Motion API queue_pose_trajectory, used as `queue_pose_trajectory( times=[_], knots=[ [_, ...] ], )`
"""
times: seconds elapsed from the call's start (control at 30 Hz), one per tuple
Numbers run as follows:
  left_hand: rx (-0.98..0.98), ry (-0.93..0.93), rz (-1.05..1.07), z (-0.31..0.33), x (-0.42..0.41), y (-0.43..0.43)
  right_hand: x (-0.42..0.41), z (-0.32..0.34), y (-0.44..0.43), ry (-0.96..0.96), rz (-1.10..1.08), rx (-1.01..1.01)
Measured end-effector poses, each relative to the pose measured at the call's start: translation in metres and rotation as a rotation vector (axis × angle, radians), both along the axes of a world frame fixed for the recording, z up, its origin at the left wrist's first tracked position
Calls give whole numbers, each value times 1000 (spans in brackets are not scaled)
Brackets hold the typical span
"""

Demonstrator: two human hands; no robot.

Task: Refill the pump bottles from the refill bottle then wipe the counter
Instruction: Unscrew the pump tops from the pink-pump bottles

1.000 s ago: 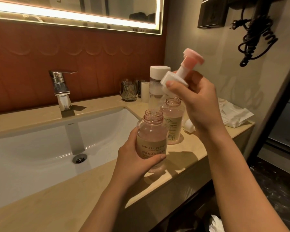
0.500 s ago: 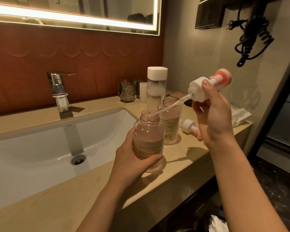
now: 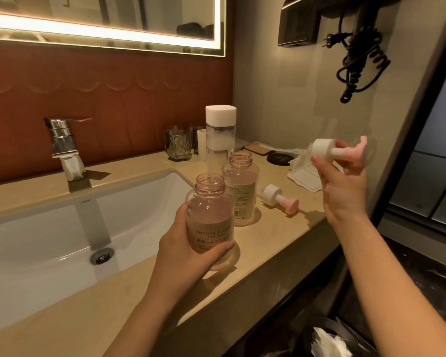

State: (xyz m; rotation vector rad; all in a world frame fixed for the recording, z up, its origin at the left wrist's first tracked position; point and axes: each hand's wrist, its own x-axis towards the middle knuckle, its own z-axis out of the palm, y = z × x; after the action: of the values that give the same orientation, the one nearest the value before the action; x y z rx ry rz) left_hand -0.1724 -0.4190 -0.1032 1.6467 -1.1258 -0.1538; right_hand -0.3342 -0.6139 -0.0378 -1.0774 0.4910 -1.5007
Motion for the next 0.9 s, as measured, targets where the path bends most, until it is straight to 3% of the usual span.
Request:
queue_pose_trajectory(
  times=[0.13,0.27,0.57,0.9],
  knots=[
    [-2,-11,5,1,-1,0,6,-21,-24,394,-225,-196],
    [-5,-8,7,3,-1,1,18,-38,-47,679,-234,-289],
    [15,8,0,2,1,0,32,-56,-76,850,64,-3],
    [25,-9,11,1,0,-1,33,-55,-76,978,-35,-78]
  ],
)
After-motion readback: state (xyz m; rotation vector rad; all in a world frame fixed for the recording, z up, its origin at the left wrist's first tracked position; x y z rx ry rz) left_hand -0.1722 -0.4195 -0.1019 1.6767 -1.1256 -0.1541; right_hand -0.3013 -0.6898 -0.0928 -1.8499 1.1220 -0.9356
